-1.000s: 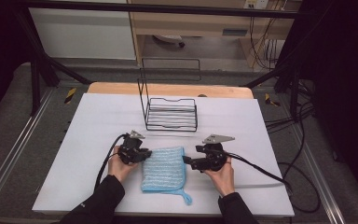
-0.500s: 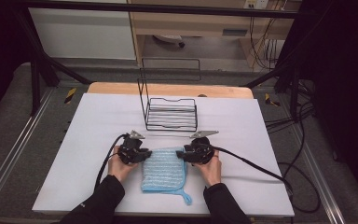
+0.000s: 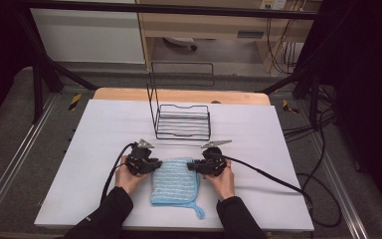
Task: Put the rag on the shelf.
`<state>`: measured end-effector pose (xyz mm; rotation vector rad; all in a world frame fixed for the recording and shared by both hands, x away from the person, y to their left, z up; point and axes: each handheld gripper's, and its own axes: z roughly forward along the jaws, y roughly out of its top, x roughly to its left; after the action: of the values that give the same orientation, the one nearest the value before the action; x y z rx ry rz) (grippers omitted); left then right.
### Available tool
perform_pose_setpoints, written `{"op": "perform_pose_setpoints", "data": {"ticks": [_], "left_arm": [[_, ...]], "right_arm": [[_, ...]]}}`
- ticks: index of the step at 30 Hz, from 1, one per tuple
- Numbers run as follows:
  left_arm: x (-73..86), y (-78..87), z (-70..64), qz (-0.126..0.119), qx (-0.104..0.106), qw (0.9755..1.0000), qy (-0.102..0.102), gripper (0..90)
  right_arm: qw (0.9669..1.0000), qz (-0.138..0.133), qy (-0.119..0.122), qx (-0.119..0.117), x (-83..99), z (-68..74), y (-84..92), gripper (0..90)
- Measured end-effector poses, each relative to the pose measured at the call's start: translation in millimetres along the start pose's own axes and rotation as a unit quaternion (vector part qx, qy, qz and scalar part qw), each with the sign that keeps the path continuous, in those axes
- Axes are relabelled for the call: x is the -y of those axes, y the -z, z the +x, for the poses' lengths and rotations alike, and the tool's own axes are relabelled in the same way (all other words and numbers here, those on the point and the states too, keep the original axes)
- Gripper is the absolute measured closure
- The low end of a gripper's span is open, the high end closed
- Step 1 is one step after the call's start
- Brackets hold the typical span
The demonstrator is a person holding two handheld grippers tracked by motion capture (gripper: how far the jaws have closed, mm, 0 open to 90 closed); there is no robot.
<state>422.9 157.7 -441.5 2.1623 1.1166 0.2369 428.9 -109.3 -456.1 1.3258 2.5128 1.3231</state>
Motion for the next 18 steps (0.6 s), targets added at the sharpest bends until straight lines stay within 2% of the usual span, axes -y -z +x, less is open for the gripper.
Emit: {"op": "perform_pose_setpoints", "data": {"ticks": [5, 11, 18], "left_arm": [[0.2, 1.1, 0.9, -0.003, 0.005, 0.9999, 0.012, 78.8], [0.0, 4.9, 3.8, -0.011, 0.018, 0.9994, 0.028, 80.6], [-2.4, 17.9, 4.9, -0.034, 0.032, 0.9983, 0.036, 80.9]], "right_arm": [[1.0, 0.003, -0.008, -0.005, -1.7, -0.6, 1.6, 78.9], [0.9999, 0.001, -0.013, -0.005, -3.4, 0.3, 5.3, 80.0], [0.9997, -0.017, -0.016, -0.009, -5.8, 4.9, 14.4, 80.2]]}}
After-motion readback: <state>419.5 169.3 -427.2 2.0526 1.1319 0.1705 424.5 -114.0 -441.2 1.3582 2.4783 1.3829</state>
